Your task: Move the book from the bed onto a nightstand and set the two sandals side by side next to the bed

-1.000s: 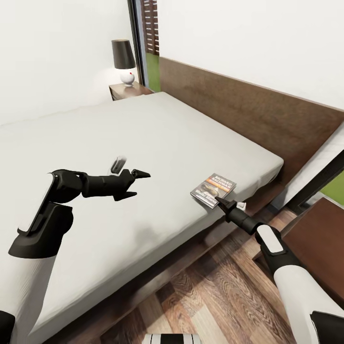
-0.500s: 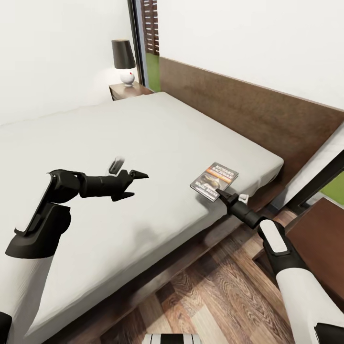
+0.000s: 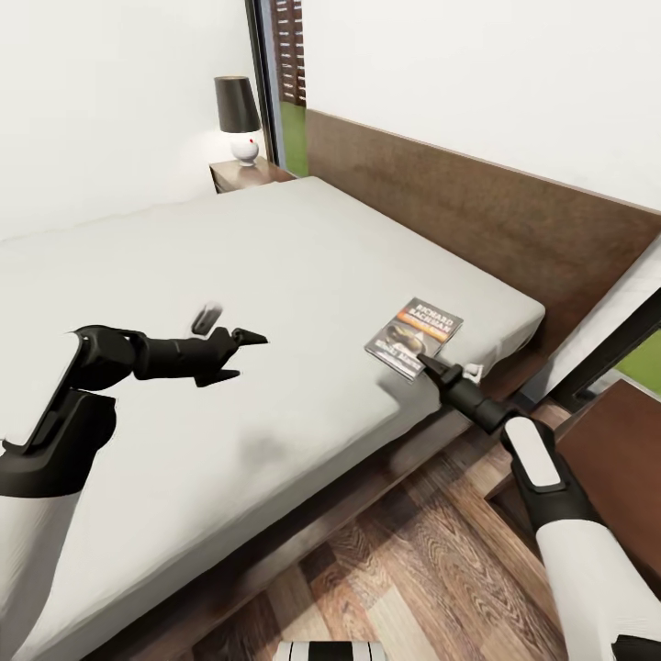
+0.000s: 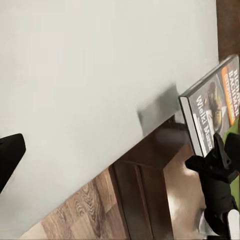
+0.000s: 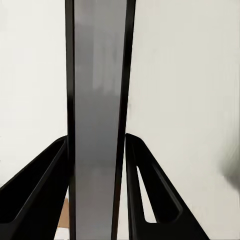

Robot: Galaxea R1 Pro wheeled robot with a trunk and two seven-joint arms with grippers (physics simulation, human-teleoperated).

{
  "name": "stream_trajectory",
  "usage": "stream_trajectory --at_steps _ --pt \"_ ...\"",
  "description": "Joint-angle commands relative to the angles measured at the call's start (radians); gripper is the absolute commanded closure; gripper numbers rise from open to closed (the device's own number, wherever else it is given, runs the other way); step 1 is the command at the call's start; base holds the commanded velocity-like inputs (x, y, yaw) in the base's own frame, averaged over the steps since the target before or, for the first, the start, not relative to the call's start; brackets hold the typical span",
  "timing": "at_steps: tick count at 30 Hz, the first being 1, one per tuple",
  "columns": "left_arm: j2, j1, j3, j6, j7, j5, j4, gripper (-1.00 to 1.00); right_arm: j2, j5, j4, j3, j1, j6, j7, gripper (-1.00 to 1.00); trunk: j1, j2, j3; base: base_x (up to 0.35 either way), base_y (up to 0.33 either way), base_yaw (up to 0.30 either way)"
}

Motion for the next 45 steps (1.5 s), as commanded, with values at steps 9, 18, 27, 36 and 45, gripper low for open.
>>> stream_trajectory --at_steps 9,18,27,36,45 --pt "0.048 0.003 -0.004 -0.001 -0.029 0.009 -0.001 -1.00 -0.008 0.072 -0.385 0.012 0.108 0.250 -0.014 1.00 0.000 0.000 0.004 0.000 0.000 0.020" --pt "0.036 0.070 -0.013 0.000 -0.076 0.010 -0.001 -1.00 -0.027 0.100 -0.582 0.006 0.185 0.378 -0.063 1.00 0.000 0.000 0.016 0.000 0.000 0.073" --pt "0.040 0.135 -0.012 0.002 -0.103 0.010 -0.002 -1.00 -0.055 0.103 -0.616 0.005 0.203 0.378 -0.069 1.00 -0.015 0.028 0.042 0.000 0.000 0.089" --pt "0.035 0.187 -0.011 0.001 -0.104 0.008 -0.002 -1.00 -0.054 0.102 -0.623 0.010 0.204 0.378 -0.069 1.00 -0.050 0.091 0.083 0.000 0.000 0.104" --pt "0.031 0.197 -0.010 0.000 -0.103 0.001 -0.001 -1.00 -0.055 0.102 -0.625 0.010 0.205 0.378 -0.070 1.00 -0.084 0.154 0.125 0.000 0.000 0.109"
